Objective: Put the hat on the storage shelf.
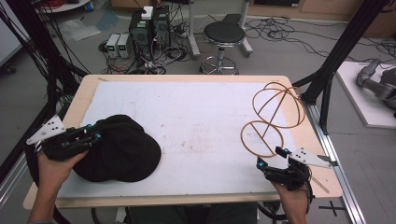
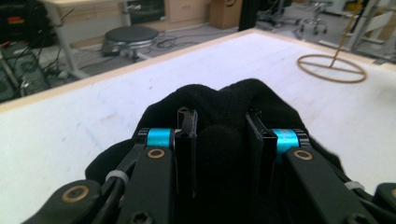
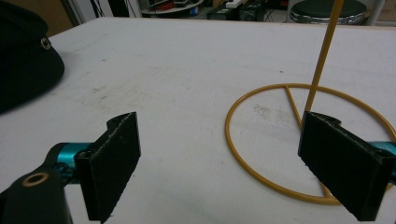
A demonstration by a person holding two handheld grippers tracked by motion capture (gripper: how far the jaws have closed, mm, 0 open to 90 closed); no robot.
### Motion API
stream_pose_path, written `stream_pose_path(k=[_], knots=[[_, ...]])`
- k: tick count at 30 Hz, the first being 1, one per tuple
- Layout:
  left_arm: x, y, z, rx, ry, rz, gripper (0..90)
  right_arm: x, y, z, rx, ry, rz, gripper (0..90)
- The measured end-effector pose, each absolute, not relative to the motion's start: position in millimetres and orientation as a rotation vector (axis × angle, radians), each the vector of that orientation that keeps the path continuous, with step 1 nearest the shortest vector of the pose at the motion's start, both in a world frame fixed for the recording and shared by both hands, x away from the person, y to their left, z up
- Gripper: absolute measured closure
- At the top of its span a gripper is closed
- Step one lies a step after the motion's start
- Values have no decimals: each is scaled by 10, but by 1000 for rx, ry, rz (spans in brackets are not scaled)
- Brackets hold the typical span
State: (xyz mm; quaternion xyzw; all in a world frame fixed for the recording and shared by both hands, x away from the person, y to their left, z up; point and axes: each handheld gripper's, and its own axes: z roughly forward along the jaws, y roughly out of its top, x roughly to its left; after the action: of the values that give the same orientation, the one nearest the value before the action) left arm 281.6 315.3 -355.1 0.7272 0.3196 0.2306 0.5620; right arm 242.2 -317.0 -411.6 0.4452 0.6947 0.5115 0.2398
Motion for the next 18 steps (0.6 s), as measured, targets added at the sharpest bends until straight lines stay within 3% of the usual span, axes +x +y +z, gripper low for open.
stream_pose_path(k=[18], knots=[[3042, 2790, -3207, 1668, 613, 524, 693, 2410, -3233, -4109, 1237, 1863, 1392, 128]])
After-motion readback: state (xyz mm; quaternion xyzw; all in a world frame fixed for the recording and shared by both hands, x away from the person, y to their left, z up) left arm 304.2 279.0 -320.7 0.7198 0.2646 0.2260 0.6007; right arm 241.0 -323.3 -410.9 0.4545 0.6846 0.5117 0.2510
